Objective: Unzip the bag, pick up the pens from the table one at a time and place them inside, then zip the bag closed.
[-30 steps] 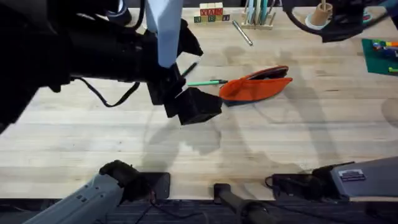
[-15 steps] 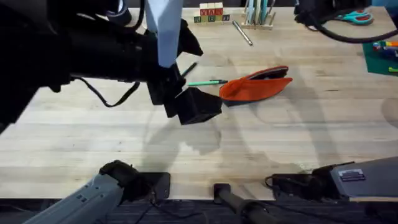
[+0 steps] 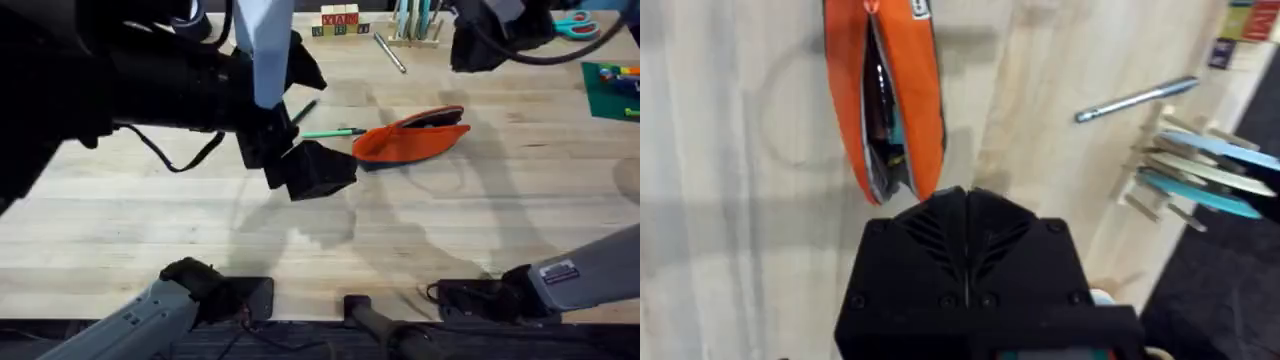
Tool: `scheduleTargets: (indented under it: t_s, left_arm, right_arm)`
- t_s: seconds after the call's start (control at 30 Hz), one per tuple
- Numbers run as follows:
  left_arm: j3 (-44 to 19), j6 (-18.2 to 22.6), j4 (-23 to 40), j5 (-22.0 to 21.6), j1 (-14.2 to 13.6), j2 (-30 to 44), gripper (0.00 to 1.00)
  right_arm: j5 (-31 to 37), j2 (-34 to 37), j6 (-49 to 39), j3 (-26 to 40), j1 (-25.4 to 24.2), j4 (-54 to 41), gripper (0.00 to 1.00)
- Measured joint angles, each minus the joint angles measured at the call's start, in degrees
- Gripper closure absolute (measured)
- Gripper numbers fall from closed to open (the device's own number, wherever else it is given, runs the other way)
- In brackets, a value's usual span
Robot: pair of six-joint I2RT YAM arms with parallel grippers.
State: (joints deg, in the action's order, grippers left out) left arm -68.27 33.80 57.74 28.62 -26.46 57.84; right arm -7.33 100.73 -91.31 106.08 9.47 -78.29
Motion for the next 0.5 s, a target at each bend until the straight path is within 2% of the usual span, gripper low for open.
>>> scheduleTargets:
  t_s: [0.17,0.5]
  left_arm:
    - [0.0,0.0,0.0,0.0,0.0,0.0,0.008]
    - [0.0,0.0,0.0,0.0,0.0,0.0,0.008]
  right_arm:
    - [-0.1,2.4,1.5,0.0,0.0,-0.4,0.969]
    - [-4.5,7.0,2.6,-0.4,0.0,-2.1,0.971]
